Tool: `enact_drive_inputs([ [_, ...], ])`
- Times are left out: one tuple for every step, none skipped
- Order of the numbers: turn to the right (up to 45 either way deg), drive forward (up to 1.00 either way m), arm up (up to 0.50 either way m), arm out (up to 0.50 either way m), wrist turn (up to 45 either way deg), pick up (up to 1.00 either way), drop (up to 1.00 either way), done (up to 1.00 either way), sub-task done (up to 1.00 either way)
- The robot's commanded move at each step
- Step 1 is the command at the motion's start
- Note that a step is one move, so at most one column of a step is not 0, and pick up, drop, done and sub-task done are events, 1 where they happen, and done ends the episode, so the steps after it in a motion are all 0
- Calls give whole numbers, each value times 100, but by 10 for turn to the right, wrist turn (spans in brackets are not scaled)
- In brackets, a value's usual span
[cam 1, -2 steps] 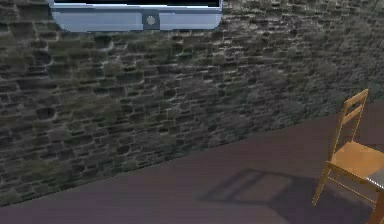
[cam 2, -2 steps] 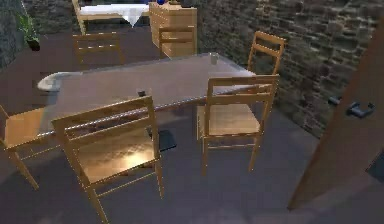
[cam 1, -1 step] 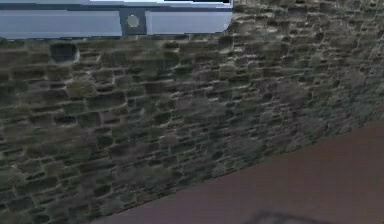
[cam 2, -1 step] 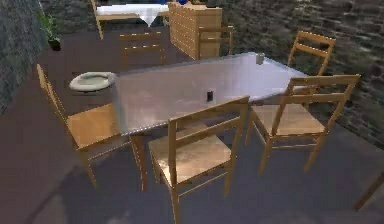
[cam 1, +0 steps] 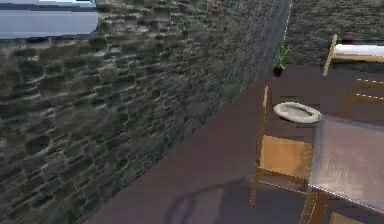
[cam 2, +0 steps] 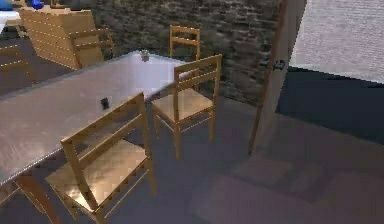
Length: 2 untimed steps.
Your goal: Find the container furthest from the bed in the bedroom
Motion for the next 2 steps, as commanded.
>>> enact_drive_inputs([
  [0,95,0,0,0,0,0,0,0],
  [-240,0,0,0,0,0,0,0,0],
])
